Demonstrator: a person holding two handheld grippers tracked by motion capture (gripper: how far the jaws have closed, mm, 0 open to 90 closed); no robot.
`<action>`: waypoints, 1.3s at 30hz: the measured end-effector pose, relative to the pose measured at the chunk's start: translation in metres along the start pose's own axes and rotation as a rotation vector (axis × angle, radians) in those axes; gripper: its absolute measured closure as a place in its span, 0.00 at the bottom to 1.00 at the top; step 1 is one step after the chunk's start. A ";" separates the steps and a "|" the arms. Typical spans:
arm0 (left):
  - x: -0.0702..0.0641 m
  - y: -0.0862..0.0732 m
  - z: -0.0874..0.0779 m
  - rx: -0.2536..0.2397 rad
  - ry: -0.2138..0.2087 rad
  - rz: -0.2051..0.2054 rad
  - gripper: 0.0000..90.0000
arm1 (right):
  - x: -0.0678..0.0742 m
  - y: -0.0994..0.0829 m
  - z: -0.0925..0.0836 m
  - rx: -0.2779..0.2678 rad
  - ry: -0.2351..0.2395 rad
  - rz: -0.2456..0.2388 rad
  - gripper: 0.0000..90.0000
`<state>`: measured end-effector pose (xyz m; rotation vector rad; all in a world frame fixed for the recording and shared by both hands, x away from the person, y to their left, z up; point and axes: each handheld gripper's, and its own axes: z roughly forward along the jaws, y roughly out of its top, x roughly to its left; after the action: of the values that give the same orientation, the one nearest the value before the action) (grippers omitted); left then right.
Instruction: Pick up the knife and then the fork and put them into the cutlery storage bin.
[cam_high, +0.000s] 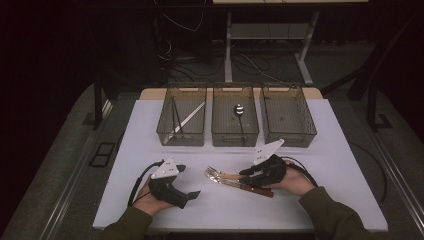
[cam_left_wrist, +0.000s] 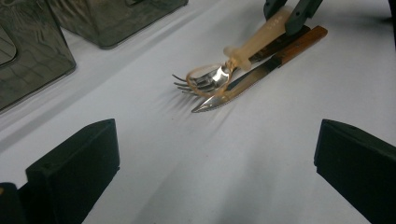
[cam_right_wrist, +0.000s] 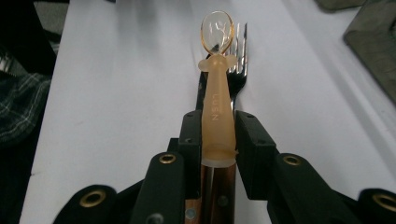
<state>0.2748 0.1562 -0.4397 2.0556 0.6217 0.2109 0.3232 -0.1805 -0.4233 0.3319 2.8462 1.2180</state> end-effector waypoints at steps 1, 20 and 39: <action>0.000 0.000 0.000 -0.001 0.000 0.000 0.00 | 0.000 0.000 -0.002 -0.010 -0.002 0.011 0.82; 0.001 0.000 0.000 0.013 0.000 0.016 0.00 | -0.022 0.005 -0.049 -0.210 -0.225 0.176 0.82; 0.001 0.000 0.000 0.013 0.003 0.007 0.00 | -0.071 0.031 -0.056 -0.178 -0.420 0.353 0.81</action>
<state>0.2760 0.1570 -0.4401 2.0705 0.6195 0.2143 0.3922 -0.2140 -0.3663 0.9832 2.3649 1.2559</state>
